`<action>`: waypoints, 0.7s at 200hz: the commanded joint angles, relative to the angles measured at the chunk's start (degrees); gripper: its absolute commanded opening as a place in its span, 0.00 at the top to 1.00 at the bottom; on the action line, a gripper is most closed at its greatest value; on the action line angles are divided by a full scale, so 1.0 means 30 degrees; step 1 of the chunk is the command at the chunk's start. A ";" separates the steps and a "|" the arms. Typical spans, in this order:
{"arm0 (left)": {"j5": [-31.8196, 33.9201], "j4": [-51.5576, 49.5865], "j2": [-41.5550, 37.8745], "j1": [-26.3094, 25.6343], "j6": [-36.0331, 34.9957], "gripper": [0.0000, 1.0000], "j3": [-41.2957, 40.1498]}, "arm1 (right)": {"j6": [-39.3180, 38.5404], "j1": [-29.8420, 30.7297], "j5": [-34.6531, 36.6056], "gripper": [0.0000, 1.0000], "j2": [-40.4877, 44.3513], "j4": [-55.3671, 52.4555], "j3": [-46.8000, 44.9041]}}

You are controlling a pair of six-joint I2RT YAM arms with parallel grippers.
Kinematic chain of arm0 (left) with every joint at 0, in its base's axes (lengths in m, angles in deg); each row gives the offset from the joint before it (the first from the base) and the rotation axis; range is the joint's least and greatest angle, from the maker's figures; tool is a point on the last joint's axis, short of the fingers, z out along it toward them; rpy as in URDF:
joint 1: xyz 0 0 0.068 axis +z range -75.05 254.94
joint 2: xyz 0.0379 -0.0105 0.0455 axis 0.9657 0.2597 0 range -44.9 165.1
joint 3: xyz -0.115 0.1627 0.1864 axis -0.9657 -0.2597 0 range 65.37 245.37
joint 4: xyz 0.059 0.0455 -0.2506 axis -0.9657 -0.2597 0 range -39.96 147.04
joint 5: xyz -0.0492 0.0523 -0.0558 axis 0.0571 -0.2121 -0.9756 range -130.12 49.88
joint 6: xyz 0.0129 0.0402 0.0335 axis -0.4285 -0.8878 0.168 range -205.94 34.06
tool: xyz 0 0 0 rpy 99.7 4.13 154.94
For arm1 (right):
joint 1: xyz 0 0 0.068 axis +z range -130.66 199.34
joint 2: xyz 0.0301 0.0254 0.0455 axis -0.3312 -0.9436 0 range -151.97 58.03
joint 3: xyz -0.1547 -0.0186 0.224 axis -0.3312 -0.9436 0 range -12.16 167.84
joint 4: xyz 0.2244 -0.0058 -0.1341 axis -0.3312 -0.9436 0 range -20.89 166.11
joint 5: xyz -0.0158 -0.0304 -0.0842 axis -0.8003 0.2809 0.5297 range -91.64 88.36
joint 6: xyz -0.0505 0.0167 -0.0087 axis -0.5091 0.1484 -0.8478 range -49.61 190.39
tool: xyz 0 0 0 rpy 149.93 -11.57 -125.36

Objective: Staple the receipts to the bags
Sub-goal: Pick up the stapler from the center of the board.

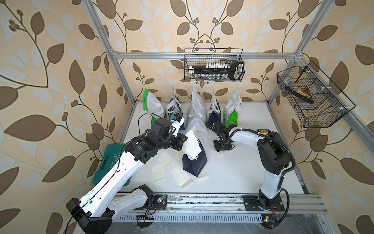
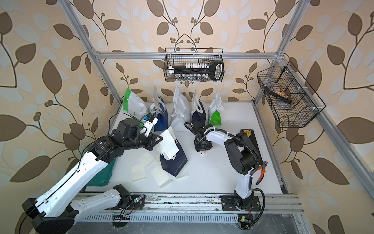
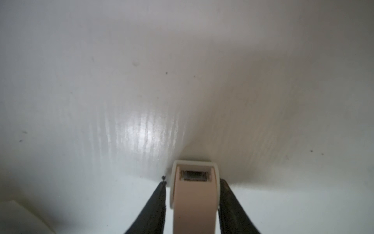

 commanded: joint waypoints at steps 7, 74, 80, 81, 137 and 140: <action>0.0133 0.0213 -0.0458 -0.0023 -0.0317 1.00 -0.0075 | -0.0150 0.0112 0.0461 0.66 -0.0325 -0.0396 0.0767; -0.0178 0.0300 -0.0487 -0.0025 -0.0321 1.00 -0.0134 | -0.0445 0.0115 0.0743 0.58 -0.0665 -0.0587 0.1402; -0.0174 0.0288 -0.0472 -0.0024 -0.0331 1.00 -0.0134 | -0.0459 0.0133 0.0741 0.60 -0.0714 -0.0640 0.1490; -0.0173 0.0295 -0.0465 -0.0010 -0.0335 1.00 -0.0134 | -0.0474 0.0121 0.0727 0.60 -0.0715 -0.0649 0.1509; -0.0170 0.0361 -0.0428 -0.0009 -0.0332 1.00 -0.0145 | -0.0599 0.0110 0.0757 0.64 -0.1053 -0.0814 0.1617; -0.0154 0.0361 -0.0428 -0.0023 -0.0312 1.00 -0.0161 | -0.0587 0.0114 0.0796 0.63 -0.1066 -0.0819 0.1617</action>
